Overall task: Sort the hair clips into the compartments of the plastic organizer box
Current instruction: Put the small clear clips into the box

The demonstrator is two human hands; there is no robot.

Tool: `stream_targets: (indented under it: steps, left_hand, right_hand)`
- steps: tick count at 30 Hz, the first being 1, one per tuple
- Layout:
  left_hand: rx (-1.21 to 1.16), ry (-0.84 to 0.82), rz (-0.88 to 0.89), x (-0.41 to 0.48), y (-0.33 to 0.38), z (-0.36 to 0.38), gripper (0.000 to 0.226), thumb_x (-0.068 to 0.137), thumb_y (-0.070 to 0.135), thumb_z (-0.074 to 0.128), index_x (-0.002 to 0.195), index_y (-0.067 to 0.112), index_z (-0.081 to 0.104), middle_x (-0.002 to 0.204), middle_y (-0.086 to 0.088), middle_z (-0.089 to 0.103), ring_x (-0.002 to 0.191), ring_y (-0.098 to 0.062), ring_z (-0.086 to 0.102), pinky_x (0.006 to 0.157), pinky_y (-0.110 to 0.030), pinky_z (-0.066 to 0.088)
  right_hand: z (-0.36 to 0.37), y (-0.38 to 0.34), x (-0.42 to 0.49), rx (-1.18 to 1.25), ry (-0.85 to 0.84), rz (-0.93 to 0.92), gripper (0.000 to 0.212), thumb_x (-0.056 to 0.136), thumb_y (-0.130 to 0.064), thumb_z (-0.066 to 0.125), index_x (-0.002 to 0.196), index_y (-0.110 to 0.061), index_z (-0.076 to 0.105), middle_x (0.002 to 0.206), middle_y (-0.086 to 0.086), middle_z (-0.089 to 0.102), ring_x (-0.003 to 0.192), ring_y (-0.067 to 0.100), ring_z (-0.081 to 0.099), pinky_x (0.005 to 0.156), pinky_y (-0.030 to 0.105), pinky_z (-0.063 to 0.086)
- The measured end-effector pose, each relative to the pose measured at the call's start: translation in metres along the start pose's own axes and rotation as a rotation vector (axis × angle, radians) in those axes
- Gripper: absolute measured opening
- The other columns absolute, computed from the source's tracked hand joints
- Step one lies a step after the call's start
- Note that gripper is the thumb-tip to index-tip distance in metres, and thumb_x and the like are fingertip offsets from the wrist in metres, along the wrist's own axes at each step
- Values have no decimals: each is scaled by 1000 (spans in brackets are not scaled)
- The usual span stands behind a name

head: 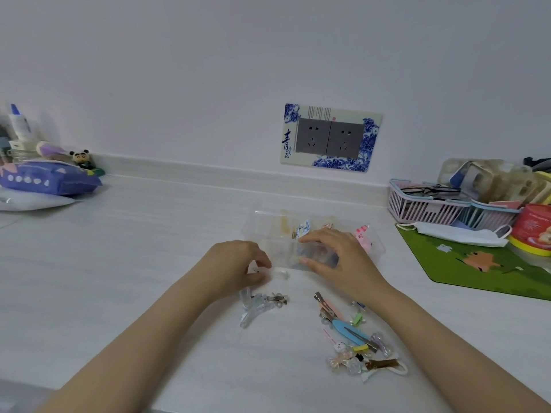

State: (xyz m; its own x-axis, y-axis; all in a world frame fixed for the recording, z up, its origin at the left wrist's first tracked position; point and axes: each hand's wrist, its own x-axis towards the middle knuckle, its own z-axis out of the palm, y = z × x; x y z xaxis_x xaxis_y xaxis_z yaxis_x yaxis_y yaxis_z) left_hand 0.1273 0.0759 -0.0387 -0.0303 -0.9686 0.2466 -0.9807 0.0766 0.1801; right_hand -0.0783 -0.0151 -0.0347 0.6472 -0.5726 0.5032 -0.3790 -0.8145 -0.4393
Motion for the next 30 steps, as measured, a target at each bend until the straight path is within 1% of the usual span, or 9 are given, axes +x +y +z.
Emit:
stream_targets:
  steps: [4,6,9,15,19,22,24,26,30]
  left_hand:
    - [-568,117,-24,-2,8,-4,11,87,26,63,88,23,73,85,8,73,66,-7,59,65,-22,49]
    - [-805,130,-50,-3,12,-8,11,87,21,64,85,20,76,83,3,74,60,-8,59,62,-22,52]
    - [-1003,75,-56,-5,17,-13,15,88,16,62,92,11,76,83,-3,74,58,-9,57,59,-20,51]
    - [-1163,23,-49,-5,18,-20,21,87,21,60,97,9,75,79,-2,69,60,-10,54,58,-19,50]
    - [-1042,312,-77,-2,13,-21,20,85,28,61,96,18,74,82,3,73,67,-10,61,61,-24,51]
    - [-699,494,-92,-1,0,-18,24,87,41,56,108,36,66,109,19,67,100,4,56,81,-10,44]
    - [-567,417,-109,0,-8,-14,37,89,47,47,125,40,53,132,23,51,120,11,41,94,-3,28]
    - [-518,304,-144,3,-12,-6,48,92,47,42,138,34,41,146,17,39,133,2,31,104,-13,21]
    - [-525,240,-147,4,-13,2,54,92,50,41,141,31,36,148,13,37,136,-4,31,106,-19,23]
  right_hand:
    - [0,-4,-1,79,15,-4,28,80,-39,67,108,-37,63,114,-22,60,113,-1,49,104,32,35]
    - [-3,-11,0,163,29,-9,30,80,-35,69,108,-40,62,115,-25,60,115,-5,48,104,23,34]
    - [-10,-23,2,357,6,9,29,80,-21,69,101,-40,64,95,-29,67,96,-9,57,86,7,39]
    - [-16,-32,12,636,-43,25,19,69,-21,73,87,-25,70,82,-3,70,76,9,66,74,20,53]
    - [-21,-34,26,623,-31,71,13,73,-9,73,79,-21,69,80,-10,72,77,6,66,73,18,53]
    - [-28,-26,49,590,84,153,9,77,-11,71,80,-19,68,78,-3,72,74,10,68,69,18,54]
    - [-29,-18,66,536,120,222,7,79,-15,72,83,-14,66,75,3,72,65,7,67,62,14,50]
    - [-24,-11,77,433,85,285,11,80,-19,72,85,-12,66,74,6,72,61,7,65,61,14,49]
    - [-3,-4,86,274,-73,334,13,77,-25,75,83,-14,71,79,11,73,69,12,65,69,28,52]
